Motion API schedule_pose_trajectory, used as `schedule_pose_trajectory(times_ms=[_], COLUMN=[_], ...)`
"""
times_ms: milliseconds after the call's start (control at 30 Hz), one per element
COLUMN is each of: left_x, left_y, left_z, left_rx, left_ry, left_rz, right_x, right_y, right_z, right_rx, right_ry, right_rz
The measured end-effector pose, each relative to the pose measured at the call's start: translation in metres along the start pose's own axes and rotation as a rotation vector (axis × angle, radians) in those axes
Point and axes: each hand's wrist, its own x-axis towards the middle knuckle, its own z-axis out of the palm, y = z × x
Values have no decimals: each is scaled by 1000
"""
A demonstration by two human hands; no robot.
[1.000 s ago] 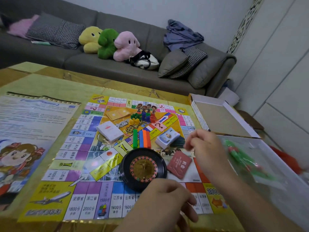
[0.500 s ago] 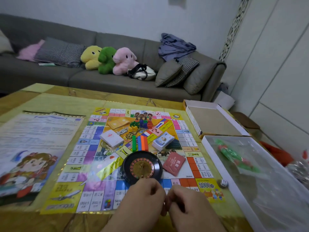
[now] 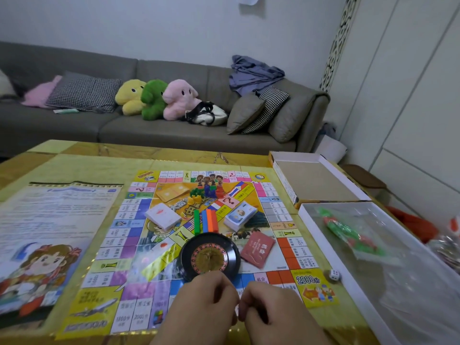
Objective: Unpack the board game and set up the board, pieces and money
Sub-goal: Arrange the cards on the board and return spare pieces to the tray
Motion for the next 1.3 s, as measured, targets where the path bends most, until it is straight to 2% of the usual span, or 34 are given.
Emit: schedule_pose_trajectory(times_ms=[233,433,600,700,800,1000,1133,1300], left_x=[10,25,61,107,171,252,274,284], left_y=[1,2,7,9,9,6,4,5], left_z=[-9,-25,-48,-66,-75,-80,-74,-71], left_rx=[12,34,90,117,265,608,676,723], left_ry=[22,120,184,334,427,334,221,163], left_rz=[6,3,51,111,168,152,123,109], right_x=[18,72,172,224,263,306,317,325], right_y=[6,-7,-25,-32,-31,-12,-6,-5], right_z=[-12,-35,-45,-47,-40,-16,-6,-6], right_rx=[52,103,4,-85,-223,-385,-397,-420], right_ry=[-7,182,234,180,141,174,214,227], right_rz=[-15,-72,-152,-174,-210,-232,-261,-269])
